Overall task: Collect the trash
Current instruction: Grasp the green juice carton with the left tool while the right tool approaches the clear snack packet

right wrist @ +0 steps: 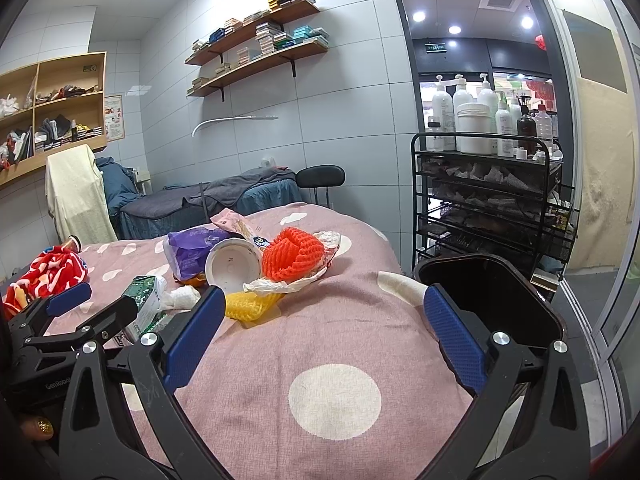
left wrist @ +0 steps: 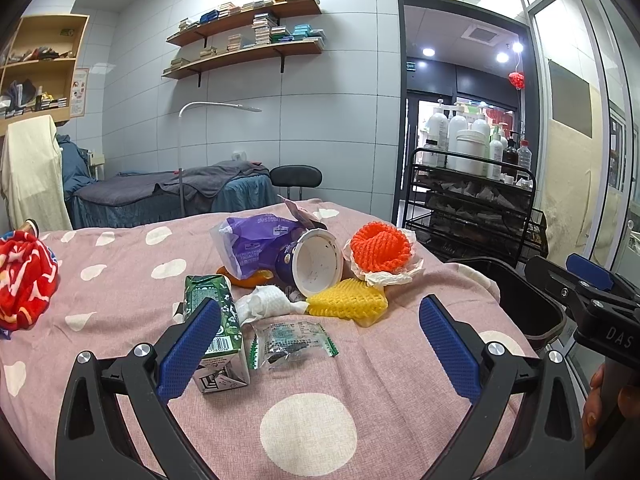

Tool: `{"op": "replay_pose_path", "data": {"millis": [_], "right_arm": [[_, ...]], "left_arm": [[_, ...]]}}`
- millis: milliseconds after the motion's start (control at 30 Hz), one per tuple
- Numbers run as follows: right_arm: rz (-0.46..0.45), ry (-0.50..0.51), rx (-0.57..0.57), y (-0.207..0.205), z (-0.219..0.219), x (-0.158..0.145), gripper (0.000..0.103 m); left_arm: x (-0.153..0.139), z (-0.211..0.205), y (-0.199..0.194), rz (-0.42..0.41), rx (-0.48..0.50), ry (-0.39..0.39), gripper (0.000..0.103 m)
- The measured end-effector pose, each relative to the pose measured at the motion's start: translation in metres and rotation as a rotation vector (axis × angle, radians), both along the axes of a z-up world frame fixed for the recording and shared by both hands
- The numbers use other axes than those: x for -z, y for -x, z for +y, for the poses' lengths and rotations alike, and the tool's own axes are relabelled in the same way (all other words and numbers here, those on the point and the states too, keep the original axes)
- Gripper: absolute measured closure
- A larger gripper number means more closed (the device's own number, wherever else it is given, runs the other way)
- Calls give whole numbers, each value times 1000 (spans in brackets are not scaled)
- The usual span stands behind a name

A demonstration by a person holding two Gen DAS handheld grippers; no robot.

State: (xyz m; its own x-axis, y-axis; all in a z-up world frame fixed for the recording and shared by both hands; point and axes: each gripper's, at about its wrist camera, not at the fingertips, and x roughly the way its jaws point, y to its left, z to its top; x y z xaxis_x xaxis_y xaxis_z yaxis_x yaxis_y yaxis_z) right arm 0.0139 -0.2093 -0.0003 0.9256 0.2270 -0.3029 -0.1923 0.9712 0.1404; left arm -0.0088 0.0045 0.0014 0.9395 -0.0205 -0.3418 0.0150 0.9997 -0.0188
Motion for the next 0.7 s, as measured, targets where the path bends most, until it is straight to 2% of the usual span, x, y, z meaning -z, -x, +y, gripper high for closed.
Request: {"op": "replay_pose_path", "data": {"millis": [300,467,567,700], "right_arm": [[7,4,-10,-4,1,1,5],[43,18,-51,-15,6,2,5],[85,36,-93,-24,13,4,5],[123,73,-140,-34,27,8,5]], "left_arm": [[4,3,-3,26,-4,2,5],[9,12,-12,122,-11,-2,5],[12,22,-17,171,-40,-20,5],[13,43,-26,240,-87,-6,5]]}}
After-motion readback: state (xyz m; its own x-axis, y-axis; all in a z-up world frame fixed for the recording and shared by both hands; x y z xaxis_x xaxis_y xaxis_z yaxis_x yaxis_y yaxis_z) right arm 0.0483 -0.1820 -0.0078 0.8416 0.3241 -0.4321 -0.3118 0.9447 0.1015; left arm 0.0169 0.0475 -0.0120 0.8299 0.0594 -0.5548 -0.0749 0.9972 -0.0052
